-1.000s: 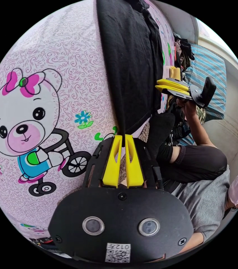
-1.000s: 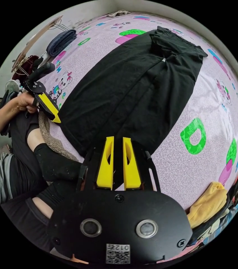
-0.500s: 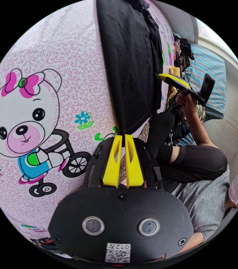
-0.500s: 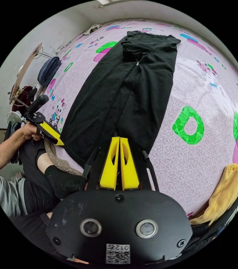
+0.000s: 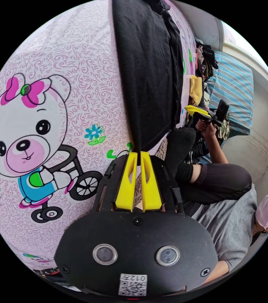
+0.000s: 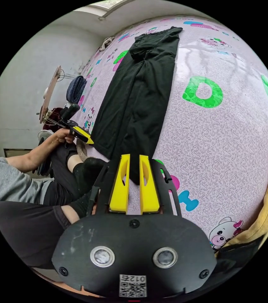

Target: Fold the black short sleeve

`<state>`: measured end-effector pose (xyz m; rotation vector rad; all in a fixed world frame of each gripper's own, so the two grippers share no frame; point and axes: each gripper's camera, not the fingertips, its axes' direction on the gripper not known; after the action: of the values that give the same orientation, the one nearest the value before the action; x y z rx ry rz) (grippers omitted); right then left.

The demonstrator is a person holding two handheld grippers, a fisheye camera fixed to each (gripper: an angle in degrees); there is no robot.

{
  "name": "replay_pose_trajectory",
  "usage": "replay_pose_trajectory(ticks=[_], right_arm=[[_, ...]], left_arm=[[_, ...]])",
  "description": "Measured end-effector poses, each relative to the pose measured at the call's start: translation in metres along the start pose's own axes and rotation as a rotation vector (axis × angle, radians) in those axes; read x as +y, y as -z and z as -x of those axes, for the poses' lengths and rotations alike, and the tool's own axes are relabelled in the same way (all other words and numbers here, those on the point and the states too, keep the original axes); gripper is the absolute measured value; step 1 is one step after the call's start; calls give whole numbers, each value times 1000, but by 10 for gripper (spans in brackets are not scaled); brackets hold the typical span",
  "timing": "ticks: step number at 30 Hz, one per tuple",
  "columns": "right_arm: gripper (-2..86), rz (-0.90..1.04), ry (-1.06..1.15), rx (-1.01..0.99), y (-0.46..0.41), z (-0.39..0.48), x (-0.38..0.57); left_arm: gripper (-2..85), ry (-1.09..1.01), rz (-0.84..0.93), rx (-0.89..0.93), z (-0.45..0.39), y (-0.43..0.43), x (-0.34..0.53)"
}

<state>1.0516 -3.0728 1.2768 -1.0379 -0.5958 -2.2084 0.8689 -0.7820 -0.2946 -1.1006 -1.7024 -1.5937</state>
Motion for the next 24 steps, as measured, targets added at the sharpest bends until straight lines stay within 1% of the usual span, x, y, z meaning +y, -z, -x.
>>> replay_pose_trajectory(ticks=[3,5,9,11,12,15,21,22,24], right_arm=[[58,82,130,54,-24,28,-21],[63,170,213,119,-46,48,-40],[54,254,271,217,-69,62,-59],[2,272,295,309,-75,68,-63],[0,274,303,310,-76,69,-64],[-8,260,240,282,-73,64,-69],[-6,70,47,172,-43,43,-73],[-4,62,25,150,-43,39,-73],[1,112,19,122,-52,36,-74]], left_arm=[[4,-1,4,-8,-5,-2,-2],[4,-4,5,-17,-8,-2,-2],[4,-5,1,-21,-14,-5,-3],[4,-4,-1,-18,-16,-5,-3],[4,-4,-2,-17,-17,-6,-4],[4,-7,0,-20,-22,-7,-5],[4,-21,1,-43,-35,-9,-7],[4,-23,2,-48,-37,-10,-7],[5,-32,5,-67,-44,-10,-8]])
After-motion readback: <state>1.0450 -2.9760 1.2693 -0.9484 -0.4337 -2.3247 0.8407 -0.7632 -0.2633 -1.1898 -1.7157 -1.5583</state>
